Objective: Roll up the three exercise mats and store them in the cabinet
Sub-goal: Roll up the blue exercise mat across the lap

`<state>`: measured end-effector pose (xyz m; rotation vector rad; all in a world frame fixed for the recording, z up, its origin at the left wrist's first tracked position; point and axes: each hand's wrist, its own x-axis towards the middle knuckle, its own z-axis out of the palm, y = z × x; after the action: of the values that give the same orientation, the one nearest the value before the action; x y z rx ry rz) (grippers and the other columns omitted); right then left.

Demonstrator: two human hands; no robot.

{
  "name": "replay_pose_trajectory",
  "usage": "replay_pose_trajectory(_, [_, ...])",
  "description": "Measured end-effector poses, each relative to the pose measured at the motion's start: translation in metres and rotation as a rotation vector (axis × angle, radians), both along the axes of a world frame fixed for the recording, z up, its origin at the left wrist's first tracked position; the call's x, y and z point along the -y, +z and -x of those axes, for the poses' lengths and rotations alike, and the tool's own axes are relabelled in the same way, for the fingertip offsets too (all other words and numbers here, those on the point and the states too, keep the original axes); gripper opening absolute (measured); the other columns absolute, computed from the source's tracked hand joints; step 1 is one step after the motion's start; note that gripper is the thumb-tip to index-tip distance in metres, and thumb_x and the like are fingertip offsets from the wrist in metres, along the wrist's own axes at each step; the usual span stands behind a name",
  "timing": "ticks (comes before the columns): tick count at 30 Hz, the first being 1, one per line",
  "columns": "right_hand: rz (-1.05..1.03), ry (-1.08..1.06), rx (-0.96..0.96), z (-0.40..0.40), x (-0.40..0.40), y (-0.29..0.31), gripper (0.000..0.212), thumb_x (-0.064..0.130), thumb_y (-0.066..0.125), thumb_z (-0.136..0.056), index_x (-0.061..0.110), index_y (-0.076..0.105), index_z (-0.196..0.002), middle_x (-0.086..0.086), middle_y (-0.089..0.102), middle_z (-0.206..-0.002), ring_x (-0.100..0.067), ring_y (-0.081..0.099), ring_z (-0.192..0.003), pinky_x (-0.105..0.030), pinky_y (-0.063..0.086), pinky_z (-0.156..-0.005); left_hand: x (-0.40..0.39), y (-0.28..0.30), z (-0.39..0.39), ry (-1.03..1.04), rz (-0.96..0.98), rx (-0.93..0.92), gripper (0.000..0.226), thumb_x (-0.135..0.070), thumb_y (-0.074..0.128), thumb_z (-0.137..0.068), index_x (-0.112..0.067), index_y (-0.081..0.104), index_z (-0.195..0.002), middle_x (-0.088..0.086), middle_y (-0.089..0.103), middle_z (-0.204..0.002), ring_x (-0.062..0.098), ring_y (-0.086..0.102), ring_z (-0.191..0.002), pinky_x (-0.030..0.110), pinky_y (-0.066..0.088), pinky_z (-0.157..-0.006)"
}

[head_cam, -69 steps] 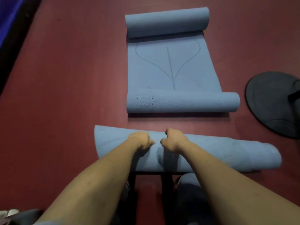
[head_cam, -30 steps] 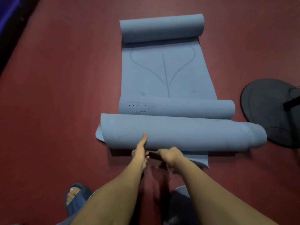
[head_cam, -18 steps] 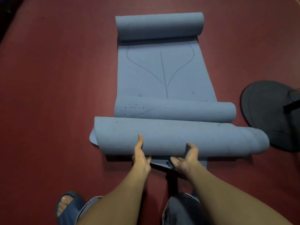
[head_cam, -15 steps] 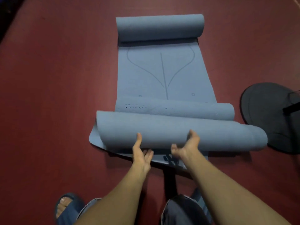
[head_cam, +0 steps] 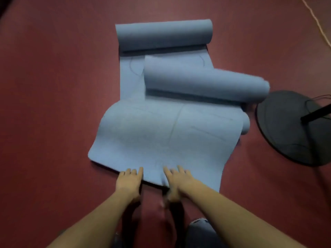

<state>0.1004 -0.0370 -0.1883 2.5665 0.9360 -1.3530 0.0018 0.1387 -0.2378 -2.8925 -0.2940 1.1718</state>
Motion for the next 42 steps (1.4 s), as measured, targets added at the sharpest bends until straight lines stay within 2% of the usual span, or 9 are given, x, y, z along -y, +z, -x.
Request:
replay_pose_trajectory(3, [0.181,0.232,0.093,0.029,0.040,-0.031,0.114,0.048,0.077,-0.083,0.008,0.005,-0.161,-0.021,0.037,-0.155,-0.045,0.024,-0.146,-0.058,0.018,-0.116,-0.025,-0.001,-0.008,0.022,-0.082,0.034,0.105,-0.048,0.071,-0.079,-0.018,0.012,-0.160,0.004,0.042,-0.149,0.028,0.033,-0.144,0.039,0.029,-0.116])
replay_pose_trajectory(7, [0.137,0.246,0.210,0.029,0.051,-0.024,0.051,0.018,0.068,-0.090,0.006,0.047,-0.135,-0.017,0.055,-0.133,-0.036,0.049,-0.122,-0.045,0.033,-0.102,-0.027,-0.010,-0.009,0.065,-0.095,0.042,0.102,-0.039,0.073,-0.078,-0.018,0.013,-0.158,0.007,0.036,-0.150,0.031,0.027,-0.145,0.041,0.026,-0.119])
replay_pose_trajectory(11, [0.127,0.150,0.239,0.018,0.049,-0.009,0.056,0.004,0.071,-0.082,0.008,0.048,-0.134,-0.014,0.054,-0.133,-0.034,0.053,-0.123,-0.047,0.029,-0.110,-0.015,-0.013,-0.013,0.038,-0.142,0.166,0.092,-0.023,0.068,-0.081,-0.014,0.017,-0.158,0.007,0.039,-0.148,0.029,0.031,-0.144,0.041,0.024,-0.120])
replay_pose_trajectory(16, [0.018,0.014,0.291,0.027,0.060,0.023,0.042,0.005,0.059,-0.087,0.018,0.050,-0.126,-0.007,0.053,-0.129,-0.033,0.052,-0.118,-0.045,0.033,-0.100,-0.051,-0.001,-0.001,0.053,-0.106,0.314,0.055,-0.008,0.062,-0.078,-0.024,0.057,-0.130,-0.004,0.059,-0.126,0.022,0.052,-0.127,0.042,0.034,-0.107])
replay_pose_trajectory(20, [-0.041,-0.039,0.363,0.045,0.074,0.068,0.041,0.008,0.059,-0.088,0.019,0.047,-0.126,-0.006,0.049,-0.127,-0.032,0.050,-0.117,-0.043,0.032,-0.087,-0.063,0.057,-0.005,-0.081,-0.119,0.225,0.031,-0.008,0.057,-0.081,-0.028,0.052,-0.104,-0.006,0.060,-0.111,0.020,0.061,-0.110,0.035,0.031,-0.078])
replay_pose_trajectory(25, [-0.122,-0.203,0.378,0.043,0.095,0.136,0.041,0.013,0.062,-0.084,0.025,0.048,-0.121,0.000,0.052,-0.124,-0.028,0.051,-0.117,-0.042,0.028,-0.081,-0.061,0.151,-0.012,-0.258,-0.215,0.255,0.020,-0.011,0.052,-0.079,-0.025,0.048,-0.093,-0.003,0.068,-0.101,0.020,0.067,-0.096,0.034,0.023,-0.073])
replay_pose_trajectory(29, [-0.249,-0.176,0.471,0.062,0.116,0.204,0.042,0.011,0.061,-0.081,0.027,0.049,-0.118,0.003,0.056,-0.121,-0.027,0.052,-0.116,-0.044,0.034,-0.093,-0.057,0.215,0.034,-0.219,-0.252,0.325,0.033,-0.021,0.047,-0.086,-0.031,0.060,-0.115,-0.003,0.074,-0.110,0.024,0.069,-0.101,0.032,0.046,-0.082])
replay_pose_trajectory(35, [-0.549,-0.077,0.647,0.131,0.142,0.304,0.036,0.009,0.068,-0.069,0.025,0.057,-0.100,0.001,0.065,-0.102,-0.031,0.061,-0.102,-0.049,0.035,-0.101,-0.005,0.343,0.174,-0.131,-0.315,0.335,0.024,-0.022,0.052,-0.087,-0.030,0.064,-0.106,-0.001,0.072,-0.102,0.023,0.070,-0.099,0.036,0.056,-0.079])
replay_pose_trajectory(42, [-0.726,-0.143,1.002,0.229,0.243,0.388,0.043,0.006,0.072,-0.044,0.023,0.055,-0.080,0.004,0.059,-0.072,-0.029,0.060,-0.070,-0.039,0.041,-0.070,0.079,0.437,0.304,-0.212,-0.242,0.690,0.031,-0.042,0.085,-0.053,-0.026,0.059,-0.062,-0.003,0.056,-0.051,0.025,0.060,-0.042,0.023,0.021,-0.042])
